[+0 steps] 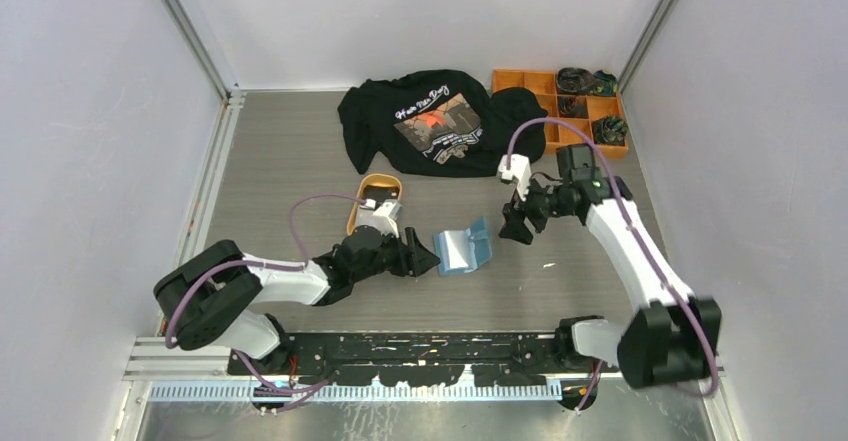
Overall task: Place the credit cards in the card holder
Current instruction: Open the card holder at the center of the board.
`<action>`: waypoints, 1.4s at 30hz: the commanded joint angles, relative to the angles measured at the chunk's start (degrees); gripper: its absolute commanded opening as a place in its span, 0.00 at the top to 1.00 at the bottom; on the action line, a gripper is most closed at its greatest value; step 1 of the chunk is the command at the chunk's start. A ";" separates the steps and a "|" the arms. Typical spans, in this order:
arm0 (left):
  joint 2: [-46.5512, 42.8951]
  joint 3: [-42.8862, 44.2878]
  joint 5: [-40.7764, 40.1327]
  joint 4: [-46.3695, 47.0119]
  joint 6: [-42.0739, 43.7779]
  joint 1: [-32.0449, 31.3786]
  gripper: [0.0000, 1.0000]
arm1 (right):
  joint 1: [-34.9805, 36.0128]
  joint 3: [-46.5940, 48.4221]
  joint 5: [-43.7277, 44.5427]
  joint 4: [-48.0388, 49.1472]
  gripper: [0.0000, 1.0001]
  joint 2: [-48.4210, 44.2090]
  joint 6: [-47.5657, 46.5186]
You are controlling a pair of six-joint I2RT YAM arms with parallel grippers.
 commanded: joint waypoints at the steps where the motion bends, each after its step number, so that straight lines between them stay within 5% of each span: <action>1: -4.03 -0.22 -0.90 3.34 1.89 -0.11 0.42 | 1.28 2.88 -14.19 0.30 0.25 -11.74 -0.92; 5: -4.12 0.52 -0.46 3.31 1.90 -0.11 0.43 | 8.89 2.75 -20.84 -0.33 0.27 -9.44 -1.58; 9: -2.51 0.95 -0.56 3.33 0.79 -0.05 0.45 | 21.36 -1.70 -4.42 7.86 0.35 -2.97 1.63; 14: 0.39 1.13 -2.24 3.44 -1.91 -0.05 0.45 | 21.67 0.23 11.58 5.59 0.60 6.57 2.21; 17: 2.94 2.15 -1.63 3.78 -3.82 0.08 0.43 | 20.67 -0.86 18.10 5.54 0.65 9.09 1.52; 33: 14.90 6.01 -1.15 9.31 -11.36 0.23 0.42 | 17.01 2.90 19.07 -2.15 0.70 21.44 2.34; 39: 16.59 6.68 -0.82 12.09 -12.14 0.48 0.57 | 16.26 3.42 17.60 -3.00 0.71 21.66 2.67; 42: 17.66 6.67 0.24 14.45 -11.90 0.99 0.75 | 16.14 3.57 16.94 -3.30 0.71 21.67 2.87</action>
